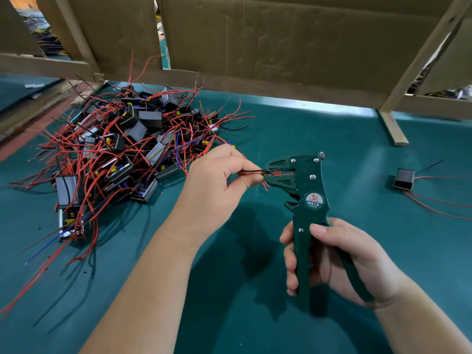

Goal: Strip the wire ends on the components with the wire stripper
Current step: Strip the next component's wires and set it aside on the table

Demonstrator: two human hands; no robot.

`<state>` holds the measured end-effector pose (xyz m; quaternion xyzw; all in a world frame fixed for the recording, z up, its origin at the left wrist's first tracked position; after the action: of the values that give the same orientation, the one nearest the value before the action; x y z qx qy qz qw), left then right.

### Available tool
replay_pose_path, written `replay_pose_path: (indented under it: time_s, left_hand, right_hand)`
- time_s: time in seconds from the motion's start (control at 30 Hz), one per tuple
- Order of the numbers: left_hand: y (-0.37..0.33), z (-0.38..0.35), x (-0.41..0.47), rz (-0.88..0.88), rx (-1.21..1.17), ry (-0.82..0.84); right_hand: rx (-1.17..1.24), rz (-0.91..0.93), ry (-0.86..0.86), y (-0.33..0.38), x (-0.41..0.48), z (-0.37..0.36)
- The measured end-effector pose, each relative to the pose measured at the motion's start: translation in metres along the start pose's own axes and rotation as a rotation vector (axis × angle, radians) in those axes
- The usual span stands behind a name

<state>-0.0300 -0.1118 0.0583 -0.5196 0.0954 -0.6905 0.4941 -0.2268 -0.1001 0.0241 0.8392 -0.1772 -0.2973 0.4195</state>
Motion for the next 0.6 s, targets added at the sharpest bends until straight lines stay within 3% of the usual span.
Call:
replay_pose_path:
  time_s: [0.13,0.27,0.47,0.6]
  left_hand:
    - [0.001,0.001,0.001,0.020,0.044,-0.025]
    - [0.001,-0.008,0.000,-0.012,0.136,0.166]
    - [0.004,-0.009,-0.001,-0.026,0.151,0.126]
    - [0.008,-0.009,-0.002,0.181,-0.124,0.001]
  right_hand:
    - [0.034,0.017,-0.120,-0.005,0.005,-0.011]
    - [0.081,0.044,-0.385,-0.002,0.010,-0.009]
    - [0.283,0.211,-0.220,0.005,0.008,0.000]
    - [0.298,0.348,-0.208,0.011,0.006,0.009]
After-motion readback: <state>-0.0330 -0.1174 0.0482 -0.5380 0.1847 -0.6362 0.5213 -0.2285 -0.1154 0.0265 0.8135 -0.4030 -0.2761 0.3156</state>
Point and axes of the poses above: each hand's wrist, its own x-axis towards the middle knuckle, its own z-axis out of the back of the hand, y = z × x, the point moved 3 cm from there along x, towards the middle knuckle, and after that the axes turned 6 degrees about -z, right-handed, at the moved point
